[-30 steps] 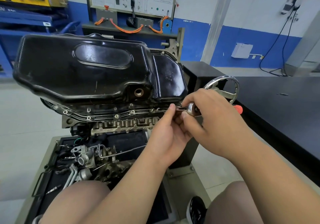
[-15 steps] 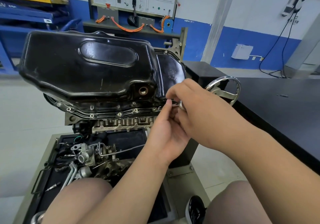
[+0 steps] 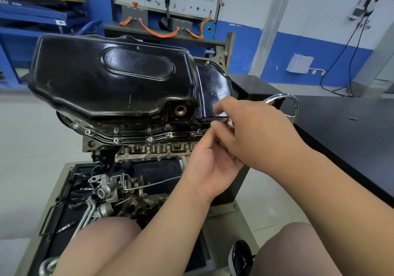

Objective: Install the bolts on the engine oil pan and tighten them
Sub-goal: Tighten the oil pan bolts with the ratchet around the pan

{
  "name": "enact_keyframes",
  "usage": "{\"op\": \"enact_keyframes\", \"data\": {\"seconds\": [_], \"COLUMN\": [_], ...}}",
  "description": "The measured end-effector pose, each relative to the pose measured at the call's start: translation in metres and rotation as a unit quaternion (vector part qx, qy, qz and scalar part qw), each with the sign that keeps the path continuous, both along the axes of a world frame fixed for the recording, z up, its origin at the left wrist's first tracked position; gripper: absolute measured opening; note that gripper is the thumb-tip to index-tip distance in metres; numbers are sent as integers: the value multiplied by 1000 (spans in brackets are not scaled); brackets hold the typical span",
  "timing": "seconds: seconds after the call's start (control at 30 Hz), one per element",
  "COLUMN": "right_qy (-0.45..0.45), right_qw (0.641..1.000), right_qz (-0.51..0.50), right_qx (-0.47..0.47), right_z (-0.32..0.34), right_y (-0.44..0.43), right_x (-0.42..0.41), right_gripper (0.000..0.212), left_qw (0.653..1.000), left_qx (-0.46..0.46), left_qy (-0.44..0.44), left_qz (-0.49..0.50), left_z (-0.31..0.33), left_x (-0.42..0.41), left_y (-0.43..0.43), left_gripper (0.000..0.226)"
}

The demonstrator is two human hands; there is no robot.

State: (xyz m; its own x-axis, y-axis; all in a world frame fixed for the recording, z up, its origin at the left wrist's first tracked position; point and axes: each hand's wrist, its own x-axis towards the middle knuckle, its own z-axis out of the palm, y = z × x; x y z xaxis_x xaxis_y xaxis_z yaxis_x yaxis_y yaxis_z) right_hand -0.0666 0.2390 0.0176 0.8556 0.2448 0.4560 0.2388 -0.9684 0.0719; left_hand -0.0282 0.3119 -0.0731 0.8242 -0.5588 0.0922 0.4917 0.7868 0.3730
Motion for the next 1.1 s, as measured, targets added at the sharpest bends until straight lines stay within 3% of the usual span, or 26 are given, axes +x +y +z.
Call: {"op": "enact_keyframes", "data": {"seconds": [0.23, 0.43, 0.53, 0.6, 0.7, 0.87, 1.0, 1.1], "right_qy": [90, 48, 5, 0, 3, 0, -23, -9], "right_qw": [996, 991, 990, 987, 993, 993, 993, 995], "right_qz": [1, -109, -41, -9, -22, -104, -109, -58], "right_qx": [15, -58, -132, -163, -115, -54, -33, -86], "right_z": [7, 20, 21, 24, 26, 15, 14, 21], "right_y": [0, -5, -7, -9, -8, 2, 1, -5], "right_x": [-16, -31, -28, -24, -23, -26, -22, -21], "right_gripper": [31, 46, 16, 19, 22, 55, 50, 32], "left_qw": [999, 999, 998, 997, 998, 994, 996, 998], "left_qx": [16, 29, 21, 25, 31, 69, 17, -11], "left_qy": [38, 25, 52, 52, 31, -87, -92, -55], "left_qz": [-15, 9, 41, 50, 50, 20, 0, 0], "left_z": [7, 4, 5, 6, 5, 2, 3, 4], "left_x": [-1, 2, 3, 3, 5, 5, 3, 2], "left_y": [-3, -5, -6, -4, -2, 3, 7, 5], "left_gripper": [41, 32, 24, 33, 34, 43, 39, 34]}}
